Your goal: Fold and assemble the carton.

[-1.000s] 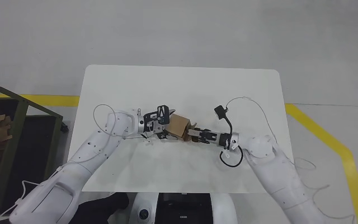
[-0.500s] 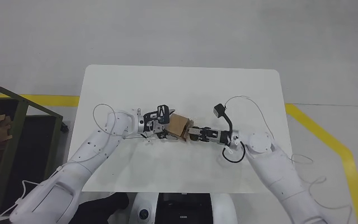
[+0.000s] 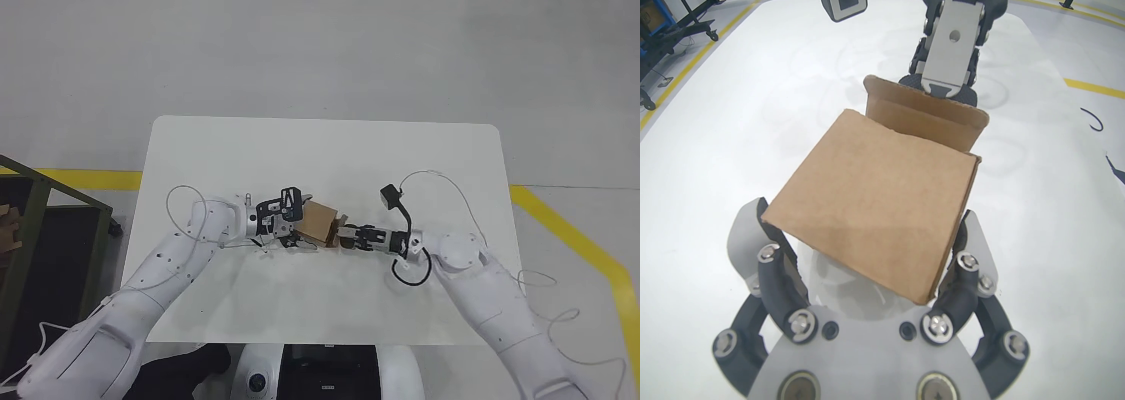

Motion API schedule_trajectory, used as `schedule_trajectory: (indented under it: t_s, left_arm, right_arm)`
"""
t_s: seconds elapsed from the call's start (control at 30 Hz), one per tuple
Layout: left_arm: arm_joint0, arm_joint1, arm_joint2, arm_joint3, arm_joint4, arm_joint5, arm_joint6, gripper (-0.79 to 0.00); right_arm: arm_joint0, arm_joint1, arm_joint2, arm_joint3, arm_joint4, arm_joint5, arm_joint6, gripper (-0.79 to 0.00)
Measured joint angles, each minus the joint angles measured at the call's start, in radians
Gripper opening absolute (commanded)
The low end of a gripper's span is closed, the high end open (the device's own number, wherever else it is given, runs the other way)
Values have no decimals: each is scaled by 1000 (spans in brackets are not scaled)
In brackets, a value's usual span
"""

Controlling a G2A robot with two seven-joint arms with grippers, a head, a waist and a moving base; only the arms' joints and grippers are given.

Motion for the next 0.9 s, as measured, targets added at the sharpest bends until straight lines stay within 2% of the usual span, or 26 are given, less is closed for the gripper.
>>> schedule_trajectory:
  t_s: [0.9]
  left_arm:
    - [5,2,-5,1,3,3,10,0]
  right_arm:
    - [-16,3,-4,-78,-122,103,-114,-646]
